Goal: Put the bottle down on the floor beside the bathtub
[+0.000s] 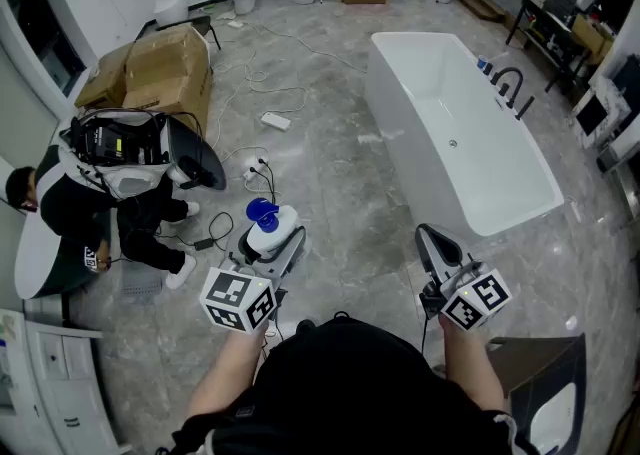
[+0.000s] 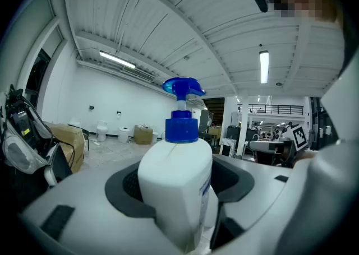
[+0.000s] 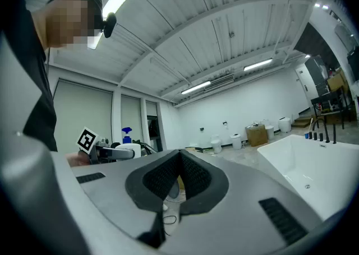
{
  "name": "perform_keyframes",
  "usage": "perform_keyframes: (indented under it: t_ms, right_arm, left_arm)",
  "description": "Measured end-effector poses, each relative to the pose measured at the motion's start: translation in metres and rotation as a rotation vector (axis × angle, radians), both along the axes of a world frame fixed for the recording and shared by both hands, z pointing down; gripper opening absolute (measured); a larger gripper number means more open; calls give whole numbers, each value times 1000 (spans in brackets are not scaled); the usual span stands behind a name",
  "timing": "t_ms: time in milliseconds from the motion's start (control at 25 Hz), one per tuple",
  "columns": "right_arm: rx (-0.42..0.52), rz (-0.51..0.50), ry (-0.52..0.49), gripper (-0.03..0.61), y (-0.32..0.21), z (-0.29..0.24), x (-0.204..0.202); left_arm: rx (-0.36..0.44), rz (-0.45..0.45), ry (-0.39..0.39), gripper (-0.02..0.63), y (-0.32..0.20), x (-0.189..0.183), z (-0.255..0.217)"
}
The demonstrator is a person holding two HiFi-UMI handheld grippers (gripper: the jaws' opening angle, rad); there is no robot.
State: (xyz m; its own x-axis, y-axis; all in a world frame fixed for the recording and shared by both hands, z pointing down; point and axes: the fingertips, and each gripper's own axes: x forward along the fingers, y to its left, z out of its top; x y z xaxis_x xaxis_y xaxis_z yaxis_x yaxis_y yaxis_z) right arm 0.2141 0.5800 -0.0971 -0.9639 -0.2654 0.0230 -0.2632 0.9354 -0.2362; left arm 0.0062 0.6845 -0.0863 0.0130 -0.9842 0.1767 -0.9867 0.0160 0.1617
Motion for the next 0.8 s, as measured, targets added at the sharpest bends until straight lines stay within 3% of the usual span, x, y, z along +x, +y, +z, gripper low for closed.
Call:
perform_keyframes:
  t_ms: [480, 800]
  right_arm:
    - [-21, -10, 7, 28, 14, 25, -11]
    - [-26, -11, -43, 28, 25, -3, -37]
  left_arm:
    - [-5, 7, 11, 285, 11, -9, 26]
    - [-13, 12, 26, 285, 24, -34, 16]
